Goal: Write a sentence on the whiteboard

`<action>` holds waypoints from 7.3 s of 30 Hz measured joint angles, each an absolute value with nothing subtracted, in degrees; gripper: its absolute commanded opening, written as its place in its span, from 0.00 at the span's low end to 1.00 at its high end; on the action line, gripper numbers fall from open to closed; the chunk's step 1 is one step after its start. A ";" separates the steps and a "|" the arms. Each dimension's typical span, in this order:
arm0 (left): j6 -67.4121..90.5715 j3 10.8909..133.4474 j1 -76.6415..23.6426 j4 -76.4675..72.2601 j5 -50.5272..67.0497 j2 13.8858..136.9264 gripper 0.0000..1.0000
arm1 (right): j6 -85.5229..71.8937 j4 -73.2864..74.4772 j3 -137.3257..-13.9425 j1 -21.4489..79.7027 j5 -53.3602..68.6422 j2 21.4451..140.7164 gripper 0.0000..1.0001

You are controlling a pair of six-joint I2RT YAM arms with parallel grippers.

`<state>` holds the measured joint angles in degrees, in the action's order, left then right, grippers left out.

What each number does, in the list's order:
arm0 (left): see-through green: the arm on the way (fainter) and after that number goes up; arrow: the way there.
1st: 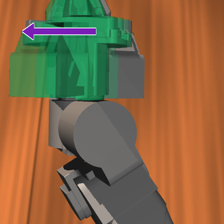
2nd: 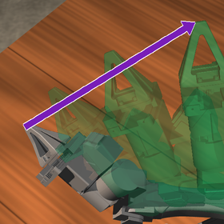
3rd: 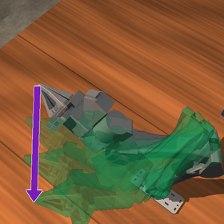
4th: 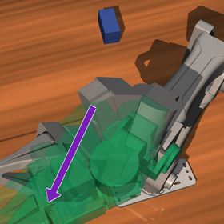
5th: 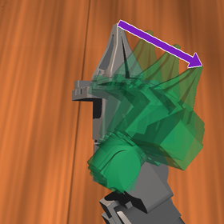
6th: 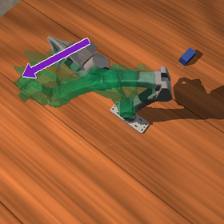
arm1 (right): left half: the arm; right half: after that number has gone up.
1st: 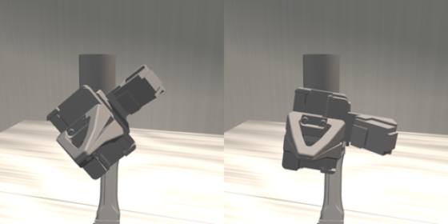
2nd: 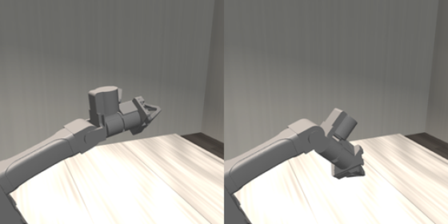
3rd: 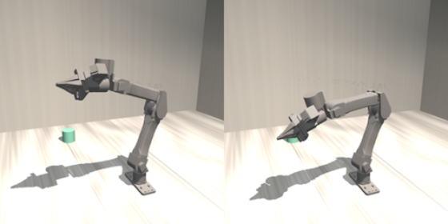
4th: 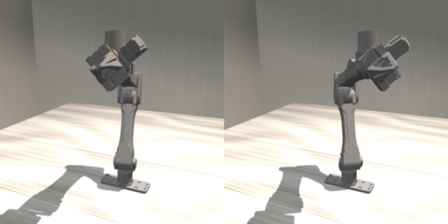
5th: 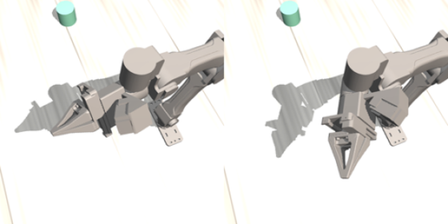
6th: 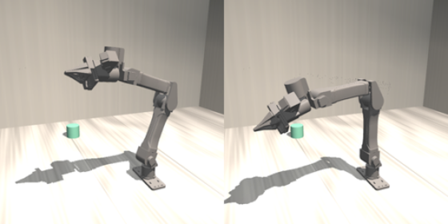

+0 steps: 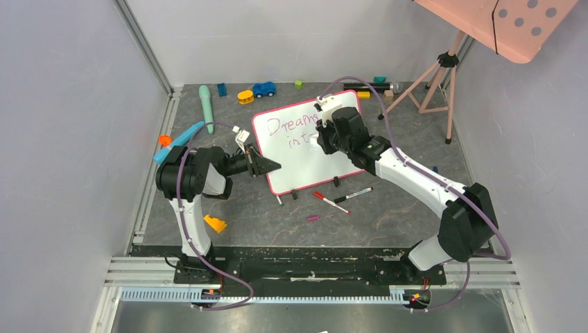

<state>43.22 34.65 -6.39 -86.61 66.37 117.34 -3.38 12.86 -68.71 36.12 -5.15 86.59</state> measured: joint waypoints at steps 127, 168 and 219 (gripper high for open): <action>43.22 34.76 -6.39 -86.63 66.52 117.40 0.02 | -5.37 8.69 -56.71 44.47 -10.13 83.68 0.00; 43.22 34.76 -6.39 -86.65 66.57 117.40 0.02 | -4.40 10.81 -60.55 43.24 -10.79 83.26 0.00; 43.24 34.81 -6.39 -86.61 66.52 117.43 0.02 | -3.77 10.44 -58.24 41.41 -10.41 82.87 0.00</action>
<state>43.24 34.81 -6.39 -86.61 66.52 117.43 -3.77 10.44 -58.24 41.41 -10.41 82.87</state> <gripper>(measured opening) 0.121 0.118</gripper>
